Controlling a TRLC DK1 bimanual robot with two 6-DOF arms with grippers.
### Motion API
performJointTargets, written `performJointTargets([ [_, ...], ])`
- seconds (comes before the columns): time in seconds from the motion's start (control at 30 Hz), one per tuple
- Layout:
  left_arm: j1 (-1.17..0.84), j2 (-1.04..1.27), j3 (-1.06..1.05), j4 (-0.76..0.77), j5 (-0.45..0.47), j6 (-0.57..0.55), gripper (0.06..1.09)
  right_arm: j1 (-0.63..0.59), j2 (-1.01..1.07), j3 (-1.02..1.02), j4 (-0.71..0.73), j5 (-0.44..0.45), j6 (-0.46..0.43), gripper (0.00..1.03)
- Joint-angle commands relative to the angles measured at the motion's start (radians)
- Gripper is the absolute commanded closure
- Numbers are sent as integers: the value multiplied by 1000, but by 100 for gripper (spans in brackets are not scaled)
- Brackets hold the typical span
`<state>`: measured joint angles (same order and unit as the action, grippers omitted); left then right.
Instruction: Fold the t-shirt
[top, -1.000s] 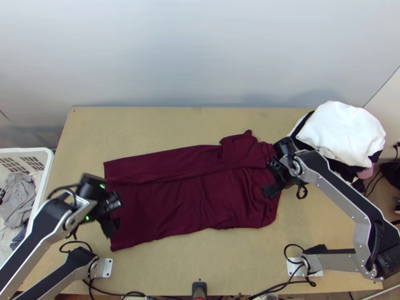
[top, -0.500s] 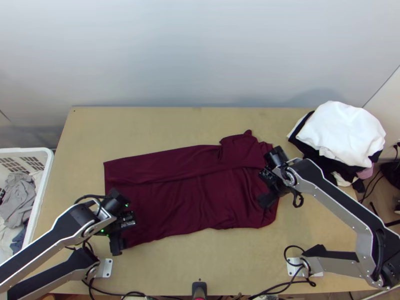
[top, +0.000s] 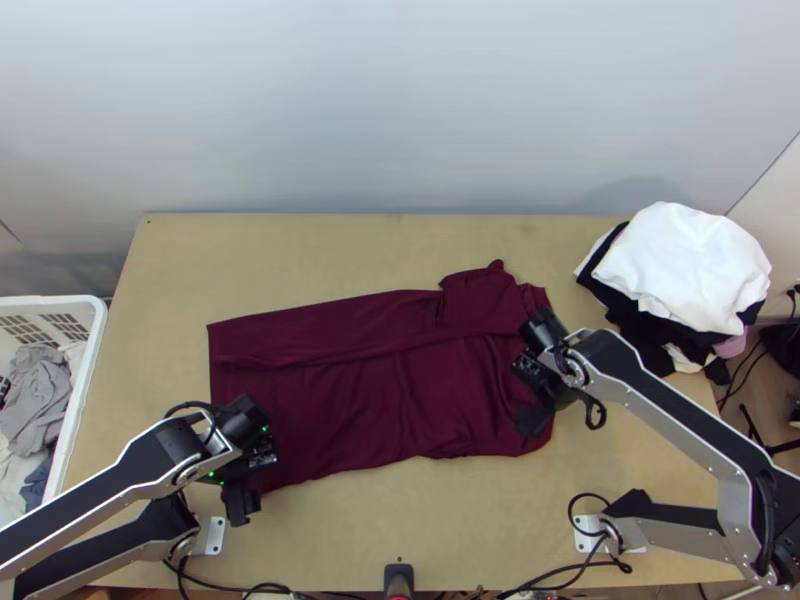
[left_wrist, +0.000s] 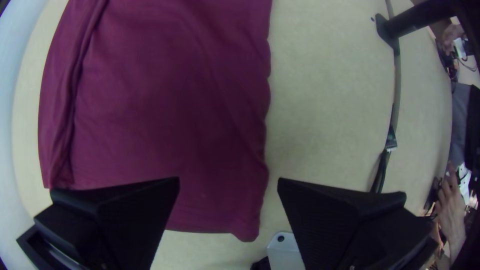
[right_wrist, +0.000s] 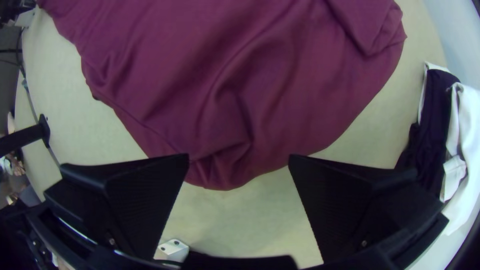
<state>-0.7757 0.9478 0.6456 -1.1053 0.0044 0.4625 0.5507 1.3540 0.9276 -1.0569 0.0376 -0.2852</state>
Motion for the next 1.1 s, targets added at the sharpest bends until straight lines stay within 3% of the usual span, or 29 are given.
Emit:
performJointTargets([
  [0.0, -60, 16, -15, 19, 3, -50, 13, 52, -18, -36, -43, 1, 14, 11],
  [0.37, -62, 17, -29, 53, 2, -74, 13, 150, -52, -46, -74, -2, 58, 11],
  [1.07, -76, 29, -50, 56, 2, -78, 17, 252, -3, -52, -46, -16, 57, 15],
])
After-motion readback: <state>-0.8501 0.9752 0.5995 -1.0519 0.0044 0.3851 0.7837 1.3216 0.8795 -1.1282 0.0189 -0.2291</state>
